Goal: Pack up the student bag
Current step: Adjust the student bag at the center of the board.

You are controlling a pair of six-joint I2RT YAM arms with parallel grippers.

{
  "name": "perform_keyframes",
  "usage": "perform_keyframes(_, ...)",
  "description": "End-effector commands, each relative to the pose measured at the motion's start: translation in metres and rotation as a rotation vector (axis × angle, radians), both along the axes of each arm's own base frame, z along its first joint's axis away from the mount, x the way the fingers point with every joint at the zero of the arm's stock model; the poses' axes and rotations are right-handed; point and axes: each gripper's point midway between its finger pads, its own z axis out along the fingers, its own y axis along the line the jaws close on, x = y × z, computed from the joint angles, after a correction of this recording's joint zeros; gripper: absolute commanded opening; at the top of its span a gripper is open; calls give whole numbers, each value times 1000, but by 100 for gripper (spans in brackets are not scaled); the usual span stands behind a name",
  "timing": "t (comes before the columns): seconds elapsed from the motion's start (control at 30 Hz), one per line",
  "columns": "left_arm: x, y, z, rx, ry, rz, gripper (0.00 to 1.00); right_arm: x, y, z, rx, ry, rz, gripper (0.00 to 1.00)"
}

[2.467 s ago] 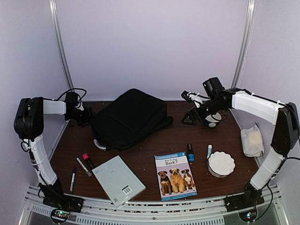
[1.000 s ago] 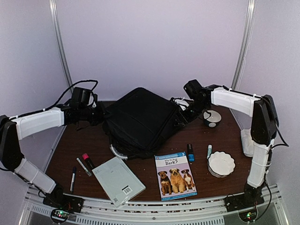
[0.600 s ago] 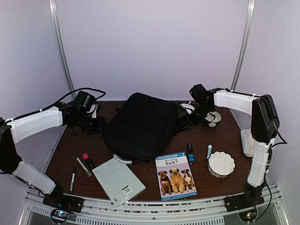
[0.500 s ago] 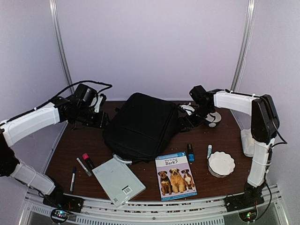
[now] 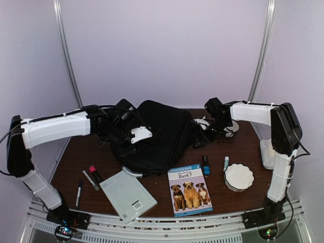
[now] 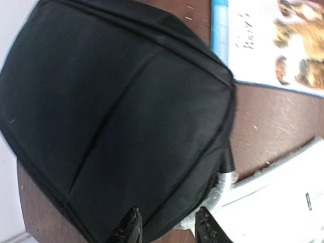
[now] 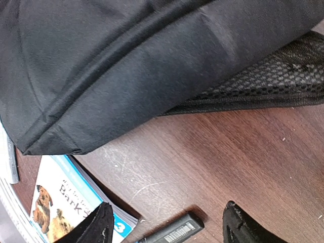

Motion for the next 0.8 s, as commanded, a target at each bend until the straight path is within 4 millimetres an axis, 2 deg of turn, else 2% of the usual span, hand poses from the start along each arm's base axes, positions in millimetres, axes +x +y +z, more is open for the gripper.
perform_keyframes(0.0,-16,-14,-18,63,61,-163,39,0,6,23,50,-50,26,74)
perform_keyframes(0.33,-14,-30,-75,187,141,-188,39,-1,9,19,64,-22,25,73)
perform_keyframes(0.57,-6,-32,-91,228,114,-194,37,-2,9,15,61,-9,28,73)
perform_keyframes(0.77,13,-39,-86,232,-2,-151,11,8,6,3,15,9,-4,74)
